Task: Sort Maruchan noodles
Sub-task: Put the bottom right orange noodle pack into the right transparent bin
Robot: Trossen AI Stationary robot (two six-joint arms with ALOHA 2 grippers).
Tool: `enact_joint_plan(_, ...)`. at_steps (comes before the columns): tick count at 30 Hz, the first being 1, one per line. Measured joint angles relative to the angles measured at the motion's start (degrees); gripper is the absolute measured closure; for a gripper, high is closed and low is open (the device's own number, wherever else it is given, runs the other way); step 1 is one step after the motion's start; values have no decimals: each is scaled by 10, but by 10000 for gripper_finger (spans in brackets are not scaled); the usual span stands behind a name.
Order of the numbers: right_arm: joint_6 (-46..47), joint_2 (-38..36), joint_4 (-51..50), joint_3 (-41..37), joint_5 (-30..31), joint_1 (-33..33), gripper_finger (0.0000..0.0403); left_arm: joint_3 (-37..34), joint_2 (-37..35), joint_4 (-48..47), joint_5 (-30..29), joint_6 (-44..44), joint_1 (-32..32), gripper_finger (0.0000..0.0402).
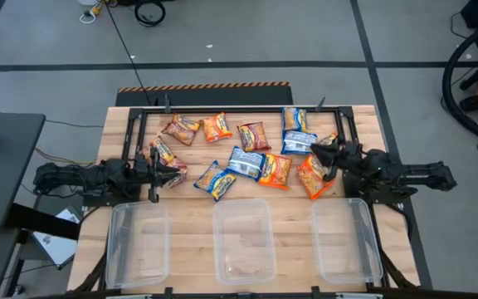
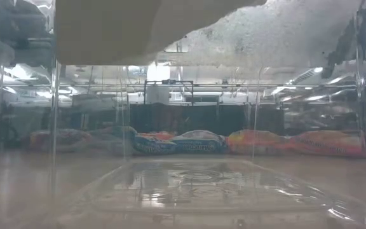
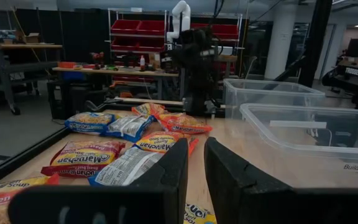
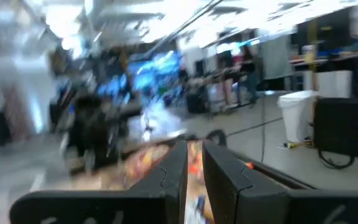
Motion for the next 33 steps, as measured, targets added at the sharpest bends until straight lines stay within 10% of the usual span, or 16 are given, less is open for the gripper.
enact_joint_plan(6, 89, 22, 30, 14, 112, -2, 353, 0, 0, 0, 0, 0, 0, 344)
enact_joint_plan(17, 117, 285, -325, 299, 5, -15, 385, 0, 0, -1, 0, 0, 0, 344)
enact_joint_plan(27, 8, 615, -632, 551, -290, -162, 250, 0, 0, 0, 0, 0, 0, 344)
enact_joint_plan(33, -193, 771, -771, 625, -315, -218, 185, 0, 0, 0, 0, 0, 0, 344)
